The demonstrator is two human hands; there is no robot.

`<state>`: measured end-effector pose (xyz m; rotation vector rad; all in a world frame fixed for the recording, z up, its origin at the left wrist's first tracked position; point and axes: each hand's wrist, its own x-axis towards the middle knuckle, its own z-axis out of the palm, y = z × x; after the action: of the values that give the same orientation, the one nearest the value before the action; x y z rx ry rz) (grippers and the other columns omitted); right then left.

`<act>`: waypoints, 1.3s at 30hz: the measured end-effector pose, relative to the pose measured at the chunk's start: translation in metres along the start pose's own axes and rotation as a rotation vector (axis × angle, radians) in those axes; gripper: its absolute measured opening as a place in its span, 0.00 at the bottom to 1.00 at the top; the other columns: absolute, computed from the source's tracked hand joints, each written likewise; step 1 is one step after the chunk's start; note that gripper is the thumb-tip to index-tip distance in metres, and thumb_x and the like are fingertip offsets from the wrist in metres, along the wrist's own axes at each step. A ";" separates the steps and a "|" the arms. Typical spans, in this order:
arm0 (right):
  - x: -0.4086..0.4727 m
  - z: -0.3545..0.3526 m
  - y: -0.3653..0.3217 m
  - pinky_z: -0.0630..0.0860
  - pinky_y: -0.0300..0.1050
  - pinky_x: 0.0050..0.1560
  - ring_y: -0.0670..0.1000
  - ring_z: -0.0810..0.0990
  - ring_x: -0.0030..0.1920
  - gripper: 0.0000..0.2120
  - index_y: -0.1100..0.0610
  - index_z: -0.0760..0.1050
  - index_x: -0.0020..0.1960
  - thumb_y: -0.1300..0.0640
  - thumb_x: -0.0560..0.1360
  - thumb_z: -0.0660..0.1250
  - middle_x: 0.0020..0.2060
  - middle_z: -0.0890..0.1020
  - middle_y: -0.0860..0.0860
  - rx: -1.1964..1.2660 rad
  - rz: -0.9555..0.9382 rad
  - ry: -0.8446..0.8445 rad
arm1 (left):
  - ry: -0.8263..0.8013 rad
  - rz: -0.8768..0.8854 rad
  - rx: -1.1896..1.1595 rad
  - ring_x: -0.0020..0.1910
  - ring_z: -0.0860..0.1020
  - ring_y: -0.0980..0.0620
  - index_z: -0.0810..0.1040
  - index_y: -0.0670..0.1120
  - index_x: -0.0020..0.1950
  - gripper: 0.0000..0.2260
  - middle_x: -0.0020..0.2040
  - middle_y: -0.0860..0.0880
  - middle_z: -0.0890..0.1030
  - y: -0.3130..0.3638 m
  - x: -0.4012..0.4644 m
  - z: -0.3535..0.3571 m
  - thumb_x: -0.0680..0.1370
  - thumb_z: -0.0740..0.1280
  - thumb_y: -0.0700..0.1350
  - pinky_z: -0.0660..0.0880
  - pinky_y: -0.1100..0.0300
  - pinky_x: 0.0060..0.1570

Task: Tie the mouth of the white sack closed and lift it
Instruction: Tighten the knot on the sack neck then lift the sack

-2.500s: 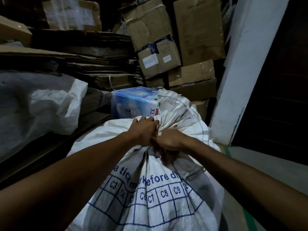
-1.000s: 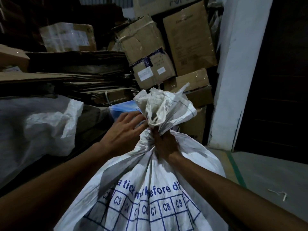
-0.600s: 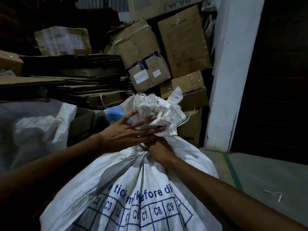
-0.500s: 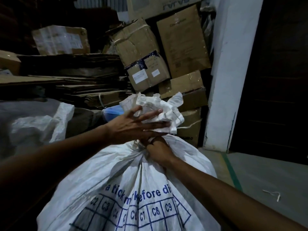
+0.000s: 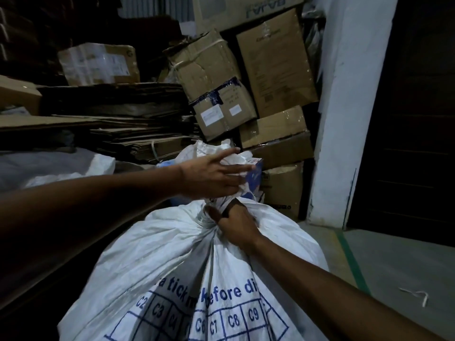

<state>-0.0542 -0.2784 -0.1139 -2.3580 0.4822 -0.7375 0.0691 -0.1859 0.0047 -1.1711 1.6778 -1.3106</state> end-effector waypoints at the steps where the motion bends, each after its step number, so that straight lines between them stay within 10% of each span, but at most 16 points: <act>1: 0.001 0.003 0.000 0.76 0.50 0.64 0.59 0.79 0.65 0.24 0.54 0.75 0.69 0.42 0.79 0.68 0.65 0.81 0.56 -0.009 0.013 0.015 | -0.002 0.010 -0.014 0.84 0.59 0.38 0.76 0.48 0.72 0.20 0.74 0.43 0.77 -0.001 0.002 0.000 0.79 0.65 0.38 0.52 0.25 0.76; 3: 0.003 0.006 0.002 0.79 0.53 0.60 0.59 0.81 0.60 0.21 0.53 0.75 0.65 0.42 0.77 0.67 0.61 0.83 0.55 -0.011 0.005 0.035 | -0.101 -0.001 -0.102 0.77 0.71 0.39 0.76 0.48 0.70 0.19 0.66 0.43 0.82 -0.006 0.005 -0.007 0.78 0.67 0.42 0.59 0.25 0.73; 7: -0.002 0.010 -0.003 0.76 0.51 0.63 0.57 0.79 0.63 0.24 0.53 0.71 0.70 0.45 0.77 0.64 0.65 0.79 0.54 -0.009 0.001 0.080 | -0.349 -0.165 -0.454 0.60 0.81 0.43 0.74 0.51 0.70 0.24 0.59 0.47 0.82 -0.011 0.005 -0.011 0.75 0.73 0.49 0.71 0.54 0.46; 18: -0.005 0.023 -0.003 0.68 0.53 0.74 0.57 0.68 0.77 0.32 0.55 0.55 0.82 0.43 0.84 0.59 0.77 0.69 0.56 -0.026 -0.026 0.097 | -0.158 -0.854 -1.689 0.43 0.83 0.59 0.83 0.52 0.51 0.23 0.46 0.53 0.87 0.019 -0.032 0.029 0.64 0.80 0.30 0.78 0.67 0.45; 26: -0.004 0.020 -0.007 0.67 0.55 0.75 0.57 0.67 0.78 0.31 0.51 0.53 0.82 0.44 0.84 0.59 0.79 0.67 0.55 0.000 0.001 0.084 | 0.298 -1.197 -2.368 0.59 0.84 0.38 0.83 0.42 0.65 0.26 0.62 0.35 0.85 0.069 -0.044 0.032 0.69 0.70 0.25 0.81 0.42 0.64; 31: -0.002 0.018 -0.009 0.72 0.60 0.71 0.59 0.73 0.73 0.32 0.46 0.54 0.78 0.48 0.76 0.61 0.74 0.74 0.54 0.070 0.071 0.093 | 0.498 -1.087 -2.642 0.56 0.85 0.41 0.80 0.41 0.67 0.22 0.60 0.37 0.85 0.078 -0.037 0.016 0.74 0.73 0.35 0.83 0.50 0.59; 39: -0.009 0.014 -0.014 0.64 0.57 0.78 0.59 0.65 0.79 0.37 0.49 0.45 0.85 0.51 0.83 0.62 0.81 0.64 0.55 0.009 0.031 0.060 | 0.506 -1.357 -2.225 0.64 0.84 0.49 0.66 0.54 0.81 0.55 0.68 0.48 0.82 0.098 -0.009 0.025 0.58 0.88 0.51 0.81 0.51 0.63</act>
<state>-0.0509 -0.2573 -0.1177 -2.3196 0.5391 -0.7966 0.0720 -0.1775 -0.0963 -3.7428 2.4605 0.8958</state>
